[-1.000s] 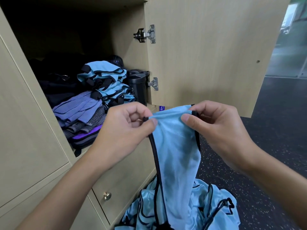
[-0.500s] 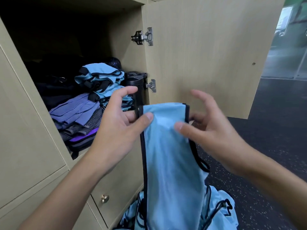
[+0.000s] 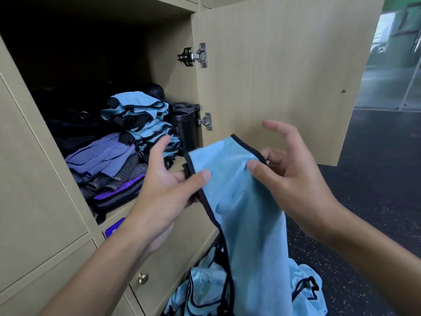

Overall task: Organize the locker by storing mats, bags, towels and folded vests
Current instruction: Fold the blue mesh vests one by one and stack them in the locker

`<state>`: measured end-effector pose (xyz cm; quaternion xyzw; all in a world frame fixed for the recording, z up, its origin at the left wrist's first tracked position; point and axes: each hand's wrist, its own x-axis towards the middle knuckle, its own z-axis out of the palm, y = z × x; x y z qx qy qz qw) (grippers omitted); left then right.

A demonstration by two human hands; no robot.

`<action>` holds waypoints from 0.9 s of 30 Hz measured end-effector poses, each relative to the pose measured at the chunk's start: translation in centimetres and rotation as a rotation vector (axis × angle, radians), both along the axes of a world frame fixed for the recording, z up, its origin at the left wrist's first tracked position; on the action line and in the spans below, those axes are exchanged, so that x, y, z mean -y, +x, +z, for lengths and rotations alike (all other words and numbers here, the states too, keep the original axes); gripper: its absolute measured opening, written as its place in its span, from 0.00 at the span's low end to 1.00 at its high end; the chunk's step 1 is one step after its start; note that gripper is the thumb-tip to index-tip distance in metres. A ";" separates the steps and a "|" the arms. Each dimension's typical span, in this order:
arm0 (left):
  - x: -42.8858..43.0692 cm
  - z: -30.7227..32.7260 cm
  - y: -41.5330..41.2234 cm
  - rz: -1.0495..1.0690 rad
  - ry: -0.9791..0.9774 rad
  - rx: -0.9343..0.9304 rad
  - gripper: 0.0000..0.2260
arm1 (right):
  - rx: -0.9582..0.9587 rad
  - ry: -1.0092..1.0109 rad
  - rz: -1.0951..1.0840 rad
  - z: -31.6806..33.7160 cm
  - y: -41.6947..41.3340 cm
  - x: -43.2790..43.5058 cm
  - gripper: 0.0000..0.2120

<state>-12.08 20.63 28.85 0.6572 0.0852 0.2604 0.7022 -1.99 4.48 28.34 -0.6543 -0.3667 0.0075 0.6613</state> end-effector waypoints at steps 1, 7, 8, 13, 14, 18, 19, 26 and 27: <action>-0.2 0.3 0.0 0.029 0.004 0.037 0.36 | -0.029 -0.030 0.022 0.1 0.2 0.2 0.29; -0.5 1.2 -0.2 0.149 0.034 0.148 0.29 | -0.029 -0.287 0.170 0.3 0.0 0.6 0.34; -0.3 1.0 0.0 0.155 0.014 0.147 0.29 | -0.019 -0.258 0.169 0.4 -0.2 0.6 0.34; 1.2 -1.4 0.4 -0.031 -0.083 -0.050 0.47 | -0.033 -0.077 0.101 0.4 0.0 0.2 0.33; 1.4 -1.8 0.3 -0.068 -0.077 -0.061 0.46 | -0.030 -0.055 0.068 0.3 0.1 0.2 0.33; 0.6 -1.4 0.4 -0.018 -0.028 0.009 0.38 | -0.071 -0.086 0.101 0.0 1.0 0.9 0.38; 0.2 -1.1 0.4 0.020 -0.020 0.039 0.36 | -0.096 -0.128 0.164 -0.1 1.0 1.1 0.41; -0.5 -2.1 0.4 0.027 0.057 -0.093 0.42 | -0.071 -0.196 0.210 -0.7 0.5 0.8 0.38; -0.2 -2.5 0.4 -0.021 0.069 -0.145 0.44 | -0.066 -0.165 0.185 -0.6 0.5 0.8 0.37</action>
